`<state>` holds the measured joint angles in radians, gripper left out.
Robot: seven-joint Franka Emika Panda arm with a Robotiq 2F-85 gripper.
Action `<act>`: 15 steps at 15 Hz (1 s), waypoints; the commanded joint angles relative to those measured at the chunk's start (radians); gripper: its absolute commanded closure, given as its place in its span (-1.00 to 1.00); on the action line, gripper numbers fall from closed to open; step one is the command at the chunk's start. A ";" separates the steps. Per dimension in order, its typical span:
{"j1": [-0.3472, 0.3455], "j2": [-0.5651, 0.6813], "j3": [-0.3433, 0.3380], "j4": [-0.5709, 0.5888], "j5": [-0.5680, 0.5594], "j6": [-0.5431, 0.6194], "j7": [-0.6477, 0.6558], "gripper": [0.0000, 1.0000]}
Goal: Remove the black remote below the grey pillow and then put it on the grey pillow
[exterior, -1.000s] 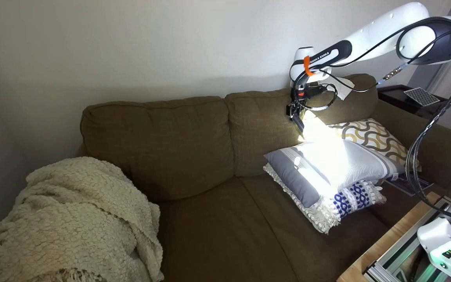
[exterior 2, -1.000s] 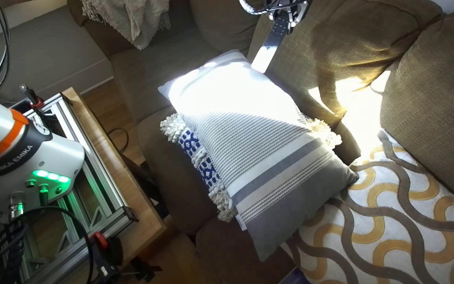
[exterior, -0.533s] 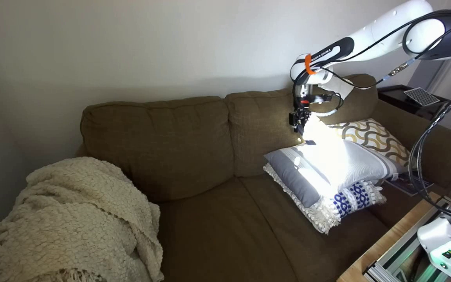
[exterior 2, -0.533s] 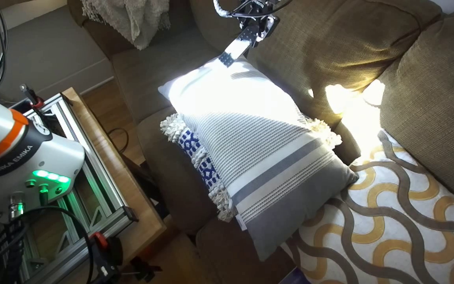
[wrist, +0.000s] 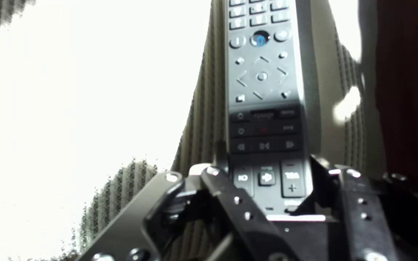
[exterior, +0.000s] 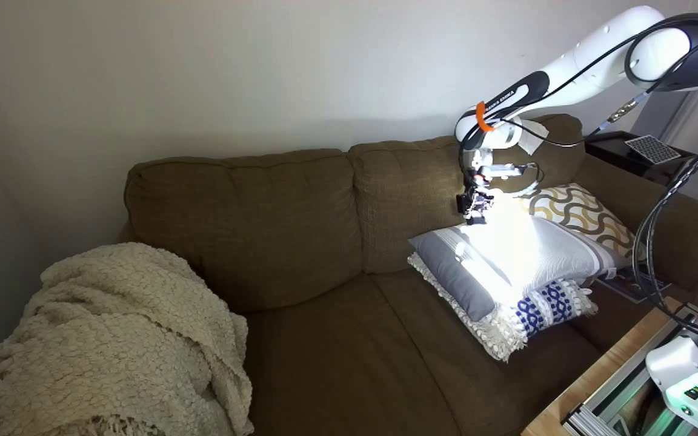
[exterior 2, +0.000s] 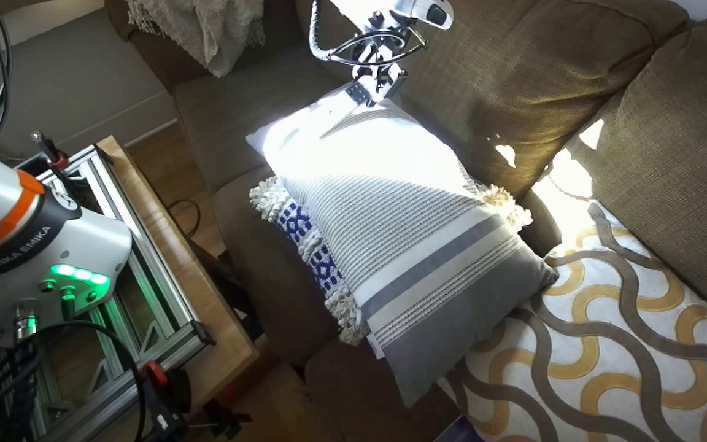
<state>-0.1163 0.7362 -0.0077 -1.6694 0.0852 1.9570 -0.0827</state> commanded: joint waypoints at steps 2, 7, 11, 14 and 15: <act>0.011 -0.036 -0.035 -0.067 -0.006 0.000 0.077 -0.47; 0.010 -0.090 -0.022 -0.100 -0.008 0.045 0.034 -0.99; 0.039 -0.191 -0.025 -0.142 -0.041 0.042 0.026 -1.00; 0.078 -0.286 -0.033 -0.190 -0.100 0.080 0.053 -1.00; 0.087 -0.309 -0.036 -0.194 -0.125 0.082 0.063 -1.00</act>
<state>-0.0633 0.5363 -0.0291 -1.7695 0.0217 1.9849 -0.0500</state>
